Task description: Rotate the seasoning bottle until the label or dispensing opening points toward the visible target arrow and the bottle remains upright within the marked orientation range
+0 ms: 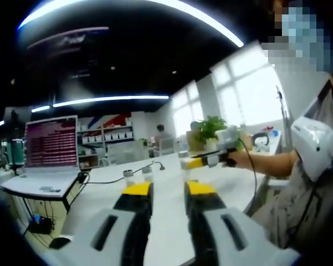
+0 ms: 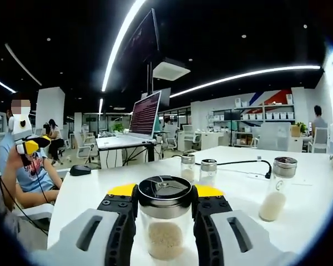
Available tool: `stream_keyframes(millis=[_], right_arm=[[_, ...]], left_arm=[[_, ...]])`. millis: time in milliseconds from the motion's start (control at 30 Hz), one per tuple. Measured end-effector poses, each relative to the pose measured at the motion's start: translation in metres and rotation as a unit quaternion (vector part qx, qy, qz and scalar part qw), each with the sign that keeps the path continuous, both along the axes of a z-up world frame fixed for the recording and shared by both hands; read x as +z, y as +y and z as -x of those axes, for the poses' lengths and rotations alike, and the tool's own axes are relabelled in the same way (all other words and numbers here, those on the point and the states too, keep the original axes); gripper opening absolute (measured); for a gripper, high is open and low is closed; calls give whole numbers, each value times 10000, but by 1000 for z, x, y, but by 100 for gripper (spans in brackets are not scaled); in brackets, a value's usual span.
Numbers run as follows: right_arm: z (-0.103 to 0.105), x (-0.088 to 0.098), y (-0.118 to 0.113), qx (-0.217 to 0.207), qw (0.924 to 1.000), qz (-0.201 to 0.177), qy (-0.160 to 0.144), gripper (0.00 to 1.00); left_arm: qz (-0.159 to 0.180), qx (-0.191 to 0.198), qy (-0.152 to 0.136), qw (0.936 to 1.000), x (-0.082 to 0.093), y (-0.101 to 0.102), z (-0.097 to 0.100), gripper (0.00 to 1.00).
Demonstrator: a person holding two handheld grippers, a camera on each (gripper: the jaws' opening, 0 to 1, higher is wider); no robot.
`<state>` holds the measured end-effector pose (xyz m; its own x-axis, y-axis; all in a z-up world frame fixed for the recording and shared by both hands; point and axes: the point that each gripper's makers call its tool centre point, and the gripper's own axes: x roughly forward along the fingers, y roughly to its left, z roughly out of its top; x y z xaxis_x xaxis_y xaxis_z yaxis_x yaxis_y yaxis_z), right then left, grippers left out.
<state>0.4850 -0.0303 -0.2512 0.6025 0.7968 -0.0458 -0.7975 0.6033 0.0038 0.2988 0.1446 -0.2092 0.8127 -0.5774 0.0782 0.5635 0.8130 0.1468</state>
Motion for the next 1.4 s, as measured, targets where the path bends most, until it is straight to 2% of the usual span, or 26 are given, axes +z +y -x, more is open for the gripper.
stream_keyframes(millis=[433,667,1067,1400], right_arm=[[-1,1,-3,399,9992,24,-82,38],[1,2,0,825,9966,13,-47,38],[2,3,-1,1663,9860,-95,-101,38],[3,3,-1,1977,9800,-159,-135,38]], left_arm=[[-12,7,-3,10000,0,-1,0,24],[-32,-5,24,10000,-2,-2,0,24],[-106,-61,47,9999,-4,-6,1,24],[-97,-65,41,9999,-2,-5,2,24]])
